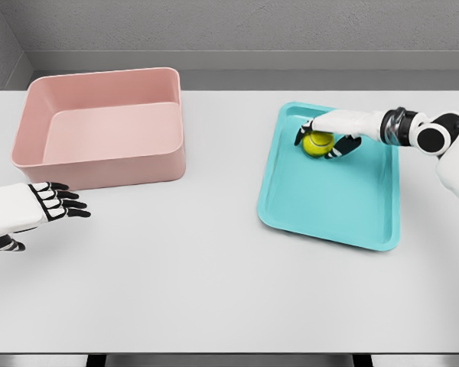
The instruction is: Put the tennis from the blue tray into the pink basket with both arms
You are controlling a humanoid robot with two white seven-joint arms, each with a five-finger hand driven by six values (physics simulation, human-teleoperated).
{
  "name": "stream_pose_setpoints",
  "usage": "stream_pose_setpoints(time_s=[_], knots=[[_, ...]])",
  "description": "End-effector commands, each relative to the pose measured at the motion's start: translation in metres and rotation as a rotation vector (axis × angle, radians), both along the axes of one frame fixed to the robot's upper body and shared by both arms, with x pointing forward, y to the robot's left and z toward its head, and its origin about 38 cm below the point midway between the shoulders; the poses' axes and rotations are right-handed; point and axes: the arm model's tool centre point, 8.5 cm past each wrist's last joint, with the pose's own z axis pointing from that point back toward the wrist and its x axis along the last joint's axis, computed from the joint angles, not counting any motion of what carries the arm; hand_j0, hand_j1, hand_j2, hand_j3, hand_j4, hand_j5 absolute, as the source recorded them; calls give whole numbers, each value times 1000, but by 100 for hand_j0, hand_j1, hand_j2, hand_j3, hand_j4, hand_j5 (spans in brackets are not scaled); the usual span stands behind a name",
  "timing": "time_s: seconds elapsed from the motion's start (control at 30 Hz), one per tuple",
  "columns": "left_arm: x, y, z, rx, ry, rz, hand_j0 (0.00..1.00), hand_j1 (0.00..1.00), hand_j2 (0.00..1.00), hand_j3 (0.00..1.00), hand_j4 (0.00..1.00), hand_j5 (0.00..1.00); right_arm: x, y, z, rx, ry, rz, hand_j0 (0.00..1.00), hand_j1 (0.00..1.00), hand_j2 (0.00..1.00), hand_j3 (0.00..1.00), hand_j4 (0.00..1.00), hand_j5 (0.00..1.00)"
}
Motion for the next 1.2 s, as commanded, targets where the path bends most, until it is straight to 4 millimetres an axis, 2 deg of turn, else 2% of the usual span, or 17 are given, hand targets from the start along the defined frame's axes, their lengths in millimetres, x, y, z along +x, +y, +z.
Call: stream_pose_setpoints(time_s=[0.0, 0.23, 0.4, 0.5, 0.53, 0.57, 0.67, 0.73, 0.8, 0.9, 1.0, 1.17], knots=[[0, 0, 0, -6, 1, 2, 100, 100, 100, 100, 100, 100, 0, 0, 1, 2, -1, 0, 55, 55, 55, 55, 55, 55], [0, 0, 0, -7, 2, 3, 100, 100, 100, 100, 100, 100, 2, 1, 6, 6, -13, 4, 46, 46, 46, 46, 46, 46], [0, 0, 1, -7, 0, 2, 100, 100, 100, 100, 100, 100, 3, 9, 23, 13, -53, 36, 42, 42, 42, 42, 42, 42], [0, -2, -2, -16, 3, 1, 100, 100, 100, 100, 100, 100, 2, 7, 24, 18, -56, 32, 42, 42, 42, 42, 42, 42], [0, -2, -2, -15, 3, 1, 100, 100, 100, 100, 100, 100, 1, 5, 32, 12, -75, 45, 35, 35, 35, 35, 35, 35], [0, -2, -2, -15, 3, 1, 100, 100, 100, 100, 100, 100, -3, 2, 43, 3, -100, 64, 35, 35, 35, 35, 35, 35], [0, -2, -2, -15, 3, 1, 100, 100, 100, 100, 100, 100, -5, 2, 47, -16, -99, 80, 35, 35, 35, 35, 35, 35], [0, -2, -2, -14, 3, 2, 100, 100, 100, 100, 100, 100, -10, 10, 60, -19, -136, 120, 35, 35, 35, 35, 35, 35], [0, -2, -2, -16, 3, 3, 100, 100, 100, 100, 100, 100, -12, 18, 64, -17, -149, 145, 35, 35, 35, 35, 35, 35], [0, -2, -2, -16, 3, 3, 100, 100, 100, 100, 100, 100, -25, 36, 72, -29, -185, 227, 35, 35, 35, 35, 35, 35], [0, -2, -2, -16, 3, 3, 100, 100, 100, 100, 100, 100, -47, 45, 73, -41, -211, 299, 35, 35, 35, 35, 35, 35], [0, -2, -2, -16, 3, 3, 100, 100, 100, 100, 100, 100, -86, 59, 86, -61, -271, 423, 35, 35, 35, 35, 35, 35]])
